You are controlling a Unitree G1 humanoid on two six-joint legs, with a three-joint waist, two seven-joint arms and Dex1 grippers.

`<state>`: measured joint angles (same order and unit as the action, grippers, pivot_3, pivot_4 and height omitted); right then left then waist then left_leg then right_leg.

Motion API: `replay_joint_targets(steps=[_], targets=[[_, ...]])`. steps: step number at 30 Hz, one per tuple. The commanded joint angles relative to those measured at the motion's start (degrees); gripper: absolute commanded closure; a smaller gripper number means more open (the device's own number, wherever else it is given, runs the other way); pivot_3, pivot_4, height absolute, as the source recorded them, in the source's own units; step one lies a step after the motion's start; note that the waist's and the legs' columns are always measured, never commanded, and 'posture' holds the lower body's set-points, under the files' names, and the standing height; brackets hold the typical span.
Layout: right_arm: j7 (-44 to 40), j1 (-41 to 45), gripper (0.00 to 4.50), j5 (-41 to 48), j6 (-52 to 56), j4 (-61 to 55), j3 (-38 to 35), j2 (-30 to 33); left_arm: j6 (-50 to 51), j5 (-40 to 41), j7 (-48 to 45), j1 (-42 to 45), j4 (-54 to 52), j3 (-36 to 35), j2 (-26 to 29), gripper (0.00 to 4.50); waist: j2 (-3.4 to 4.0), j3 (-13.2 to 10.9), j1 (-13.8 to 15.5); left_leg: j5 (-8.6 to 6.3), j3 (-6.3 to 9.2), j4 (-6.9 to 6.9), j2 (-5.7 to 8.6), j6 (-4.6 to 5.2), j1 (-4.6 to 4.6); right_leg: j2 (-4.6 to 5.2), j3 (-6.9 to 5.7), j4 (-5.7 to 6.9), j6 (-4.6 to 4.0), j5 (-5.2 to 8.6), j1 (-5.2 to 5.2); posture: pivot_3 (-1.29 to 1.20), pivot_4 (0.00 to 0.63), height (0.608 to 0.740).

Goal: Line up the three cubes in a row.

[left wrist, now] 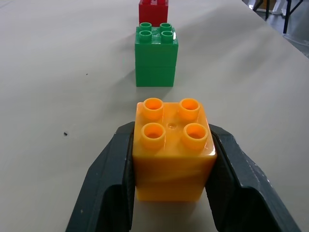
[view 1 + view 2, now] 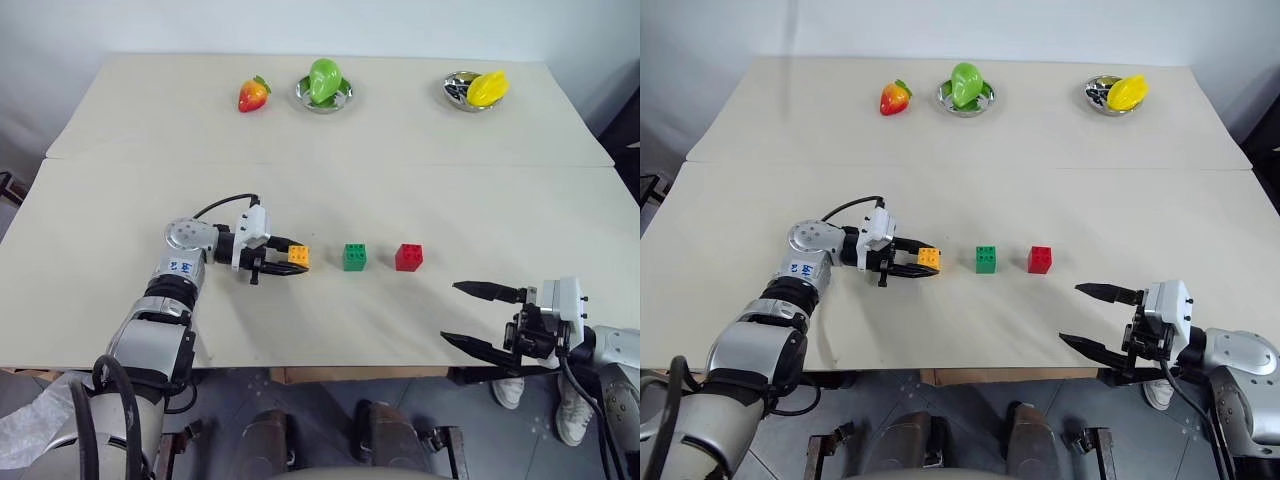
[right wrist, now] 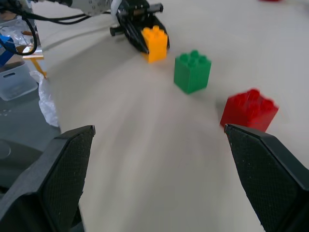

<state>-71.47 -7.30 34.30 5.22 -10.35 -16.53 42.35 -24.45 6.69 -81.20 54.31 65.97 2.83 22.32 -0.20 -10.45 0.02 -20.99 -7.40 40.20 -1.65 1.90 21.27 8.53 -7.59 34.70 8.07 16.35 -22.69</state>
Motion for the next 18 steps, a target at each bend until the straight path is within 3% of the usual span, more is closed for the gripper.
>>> replay_joint_targets(steps=[1,6,10,12,15,18], targets=[[-0.23,0.27,0.00,0.59,-1.08,0.24,-1.35,-0.20,-1.66,0.97,0.46,0.42,-0.15,-2.27,0.42,1.70,0.00,0.00,-0.01,0.00,0.13,0.01,0.00,0.00,0.00,0.00,0.00,0.01,0.00,0.00,0.00,0.00,0.150,0.740],[-1.14,1.75,0.00,1.02,-0.36,0.77,-0.87,0.64,-2.43,1.22,-3.56,-0.60,-1.49,-3.11,1.72,0.12,0.00,0.00,-0.01,0.00,0.29,0.01,0.01,0.00,0.01,0.00,-0.01,0.02,0.00,0.00,0.00,0.00,0.150,0.740],[-2.39,3.14,0.00,2.34,1.25,1.13,-1.80,2.03,1.64,4.45,-10.03,-2.44,-7.69,-4.54,5.52,0.03,0.00,0.00,-0.07,0.00,0.30,0.01,0.00,0.00,0.01,-0.01,-0.02,0.03,0.00,0.00,-0.01,0.00,0.150,0.740],[-3.88,3.79,0.00,3.92,3.72,2.28,-2.84,4.01,9.71,8.65,-10.86,-7.03,-16.95,-6.43,10.64,0.03,0.01,0.00,-0.17,0.00,0.33,0.01,-0.02,0.00,0.01,0.00,0.00,0.03,0.00,0.00,-0.02,0.00,0.150,0.740],[-5.08,4.69,0.00,4.60,4.50,4.19,-4.01,5.02,20.00,15.12,-6.98,-15.15,-31.34,-10.09,14.96,0.03,0.01,0.00,-0.76,0.00,0.36,-0.02,-0.09,0.00,-0.01,0.00,0.03,0.06,-0.02,0.01,-0.04,0.00,0.150,0.740],[-5.30,6.94,0.00,4.21,2.51,6.52,-4.63,4.05,23.21,18.74,-4.12,-22.61,-41.53,-12.86,16.61,0.03,0.01,0.00,-0.30,0.00,0.40,0.00,-0.13,0.00,-0.03,0.03,0.02,0.06,-0.02,0.01,0.00,0.00,0.150,0.740]])
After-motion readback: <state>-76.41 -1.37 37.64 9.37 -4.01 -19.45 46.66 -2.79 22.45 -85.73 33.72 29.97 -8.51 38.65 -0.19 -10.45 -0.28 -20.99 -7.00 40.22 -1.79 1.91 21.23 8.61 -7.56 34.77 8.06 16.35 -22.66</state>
